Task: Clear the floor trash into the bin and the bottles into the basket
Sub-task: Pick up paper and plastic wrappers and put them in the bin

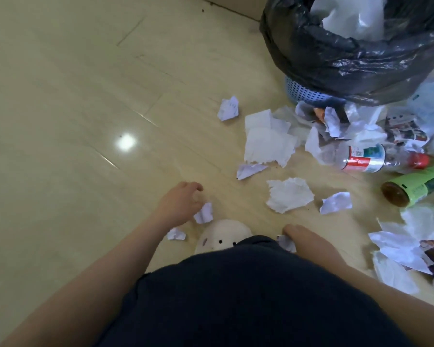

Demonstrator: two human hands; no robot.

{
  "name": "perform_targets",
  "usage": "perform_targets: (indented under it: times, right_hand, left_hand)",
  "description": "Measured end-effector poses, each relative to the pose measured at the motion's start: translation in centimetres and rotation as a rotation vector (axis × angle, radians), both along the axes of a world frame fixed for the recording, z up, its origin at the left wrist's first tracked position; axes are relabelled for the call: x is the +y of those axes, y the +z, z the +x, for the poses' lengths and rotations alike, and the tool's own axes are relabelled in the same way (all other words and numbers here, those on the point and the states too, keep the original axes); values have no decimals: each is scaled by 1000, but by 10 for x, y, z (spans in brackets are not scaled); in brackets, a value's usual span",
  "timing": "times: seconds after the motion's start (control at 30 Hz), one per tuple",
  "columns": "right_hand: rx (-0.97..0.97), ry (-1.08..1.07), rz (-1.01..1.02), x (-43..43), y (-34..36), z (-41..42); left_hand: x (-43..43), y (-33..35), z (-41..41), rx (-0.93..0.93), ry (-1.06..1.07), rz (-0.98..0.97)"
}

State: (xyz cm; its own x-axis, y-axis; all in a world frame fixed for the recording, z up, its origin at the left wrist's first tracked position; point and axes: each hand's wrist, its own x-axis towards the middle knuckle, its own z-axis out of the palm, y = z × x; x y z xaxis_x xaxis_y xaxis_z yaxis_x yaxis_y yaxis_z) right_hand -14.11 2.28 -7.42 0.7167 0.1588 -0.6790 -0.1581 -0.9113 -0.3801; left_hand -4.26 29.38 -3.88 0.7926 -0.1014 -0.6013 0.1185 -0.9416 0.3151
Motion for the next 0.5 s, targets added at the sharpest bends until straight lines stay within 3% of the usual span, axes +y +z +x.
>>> perform_targets:
  times: [0.13,0.2,0.33,0.5]
  right_hand:
    - [212,46,-13,3,-17,10]
    - [187,22,-10,5,-11,11]
    - [61,-98,87,6,19,-2]
    - [-47,-90,75,-2,24,-11]
  left_hand:
    - [23,-3,-50,51,11,116]
    - [25,-13,-67,16,54,155]
    - [17,-30,-66,-53,345,2]
    - [8,-23,-39,-336,520,-76]
